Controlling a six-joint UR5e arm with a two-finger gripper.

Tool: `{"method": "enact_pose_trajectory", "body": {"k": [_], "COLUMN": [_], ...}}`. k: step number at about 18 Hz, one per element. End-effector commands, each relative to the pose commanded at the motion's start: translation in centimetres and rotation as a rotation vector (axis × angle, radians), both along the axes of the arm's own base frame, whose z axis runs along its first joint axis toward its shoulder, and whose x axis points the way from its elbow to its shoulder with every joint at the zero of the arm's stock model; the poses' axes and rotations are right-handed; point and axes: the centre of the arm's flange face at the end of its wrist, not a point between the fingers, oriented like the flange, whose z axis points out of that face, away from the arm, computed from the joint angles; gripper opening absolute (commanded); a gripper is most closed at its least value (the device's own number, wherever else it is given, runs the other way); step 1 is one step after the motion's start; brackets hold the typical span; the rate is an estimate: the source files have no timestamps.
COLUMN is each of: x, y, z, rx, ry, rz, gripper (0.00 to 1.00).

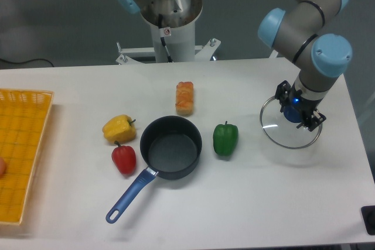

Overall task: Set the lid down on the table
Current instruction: 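Lower the held glass lid toward the table with the gripper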

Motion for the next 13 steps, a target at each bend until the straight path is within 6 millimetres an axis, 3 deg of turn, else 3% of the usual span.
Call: {"method": "enact_pose_trajectory", "body": {"k": [13], "x": [-1.5], "y": [-1.8], "z": [-1.2], "rx": [-0.003], "ry": [-0.015], "rz": [-0.003], "gripper": [0.67]}}
